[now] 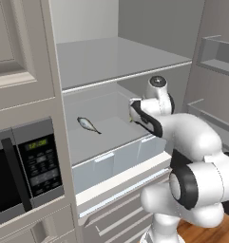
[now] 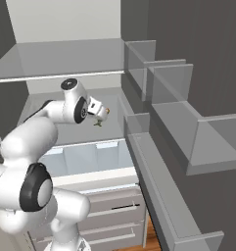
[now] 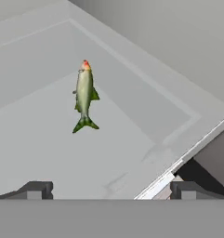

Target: Gather the potato and corn from the fridge and place them on a tray on the dining counter. Then gather the fishs from the fridge and place them on the other tray.

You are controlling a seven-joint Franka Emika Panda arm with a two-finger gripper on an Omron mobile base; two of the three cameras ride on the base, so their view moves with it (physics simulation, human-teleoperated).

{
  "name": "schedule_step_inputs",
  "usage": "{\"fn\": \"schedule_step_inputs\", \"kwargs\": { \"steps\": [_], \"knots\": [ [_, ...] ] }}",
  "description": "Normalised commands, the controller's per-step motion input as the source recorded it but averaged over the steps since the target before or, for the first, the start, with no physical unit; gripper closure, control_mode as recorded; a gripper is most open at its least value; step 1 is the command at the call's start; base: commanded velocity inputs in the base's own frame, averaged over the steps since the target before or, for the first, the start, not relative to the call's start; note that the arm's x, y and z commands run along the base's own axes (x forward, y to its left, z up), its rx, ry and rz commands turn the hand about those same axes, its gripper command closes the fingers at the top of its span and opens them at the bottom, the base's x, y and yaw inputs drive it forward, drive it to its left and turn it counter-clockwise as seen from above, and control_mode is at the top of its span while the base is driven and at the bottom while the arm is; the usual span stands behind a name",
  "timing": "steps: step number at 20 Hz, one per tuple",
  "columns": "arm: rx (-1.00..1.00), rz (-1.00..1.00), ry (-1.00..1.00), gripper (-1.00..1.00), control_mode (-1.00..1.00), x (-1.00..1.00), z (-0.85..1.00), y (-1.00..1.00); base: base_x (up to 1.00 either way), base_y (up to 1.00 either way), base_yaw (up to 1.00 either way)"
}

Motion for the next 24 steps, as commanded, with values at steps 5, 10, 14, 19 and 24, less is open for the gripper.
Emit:
{"fn": "schedule_step_inputs", "kwargs": {
  "steps": [5, 10, 14, 19, 24],
  "knots": [
    [0.0, 0.06, 0.0, -1.0, -1.0, 0.52, -0.03, 0.0, 0.0, 0.0, 0.0],
    [0.0, 0.0, 0.0, -1.0, -1.0, 0.42, -0.21, 0.01, 0.0, 0.0, 0.0],
    [0.0, 0.0, 0.0, -1.0, -1.0, 0.44, -0.15, 0.08, 0.0, 0.0, 0.0],
    [0.0, 0.0, 0.0, -1.0, -1.0, 0.46, -0.21, 0.0, 0.0, 0.0, 0.0],
    [0.0, 0.0, 0.0, -1.0, -1.0, 0.54, -0.25, 0.05, 0.0, 0.0, 0.0]
  ]
}}
